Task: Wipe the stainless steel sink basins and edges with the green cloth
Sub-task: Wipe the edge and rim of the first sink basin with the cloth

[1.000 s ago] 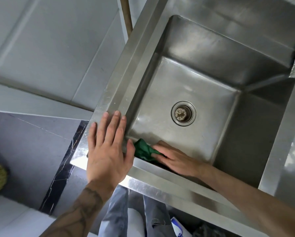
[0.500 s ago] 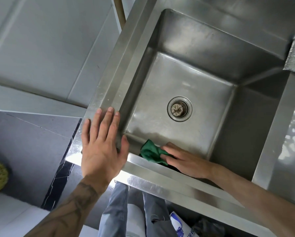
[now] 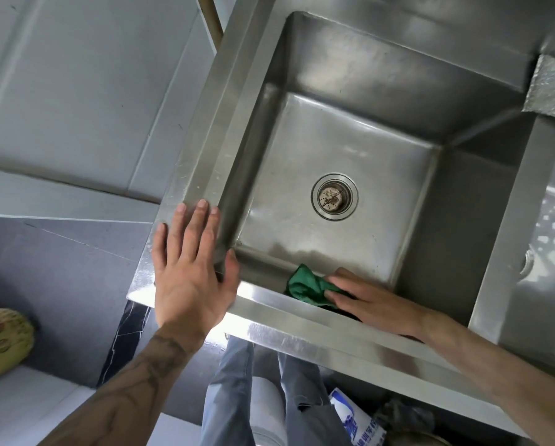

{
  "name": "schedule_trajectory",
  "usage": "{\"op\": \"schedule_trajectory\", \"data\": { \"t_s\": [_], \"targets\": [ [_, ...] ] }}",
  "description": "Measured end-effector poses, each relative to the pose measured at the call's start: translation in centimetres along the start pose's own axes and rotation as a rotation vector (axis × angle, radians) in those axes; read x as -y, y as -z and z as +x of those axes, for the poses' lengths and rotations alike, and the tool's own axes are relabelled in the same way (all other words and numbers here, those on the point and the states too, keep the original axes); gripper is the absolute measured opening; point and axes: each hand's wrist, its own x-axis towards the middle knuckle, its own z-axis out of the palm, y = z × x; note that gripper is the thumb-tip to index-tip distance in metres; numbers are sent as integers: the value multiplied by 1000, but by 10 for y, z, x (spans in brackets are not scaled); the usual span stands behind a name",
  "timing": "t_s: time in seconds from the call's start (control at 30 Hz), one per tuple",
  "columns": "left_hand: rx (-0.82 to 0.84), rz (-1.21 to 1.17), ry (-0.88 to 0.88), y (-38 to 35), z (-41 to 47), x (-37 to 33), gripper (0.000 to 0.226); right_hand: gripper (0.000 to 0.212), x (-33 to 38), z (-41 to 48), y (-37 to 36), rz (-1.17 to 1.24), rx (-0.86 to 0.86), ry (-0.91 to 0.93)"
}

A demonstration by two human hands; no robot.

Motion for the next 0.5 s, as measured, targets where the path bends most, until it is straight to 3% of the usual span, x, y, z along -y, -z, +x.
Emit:
{"op": "schedule_trajectory", "data": {
  "t_s": [0.2, 0.3, 0.5],
  "targets": [
    [4, 9, -5, 0, 0, 0, 67, 46, -19, 18, 13, -135, 69, -94],
    [22, 13, -6, 0, 0, 1, 67, 47, -28, 13, 16, -160, 63, -157],
    [53, 9, -1, 2, -4, -1, 66, 38, -6, -30, 11, -35, 5, -67]
  ]
}}
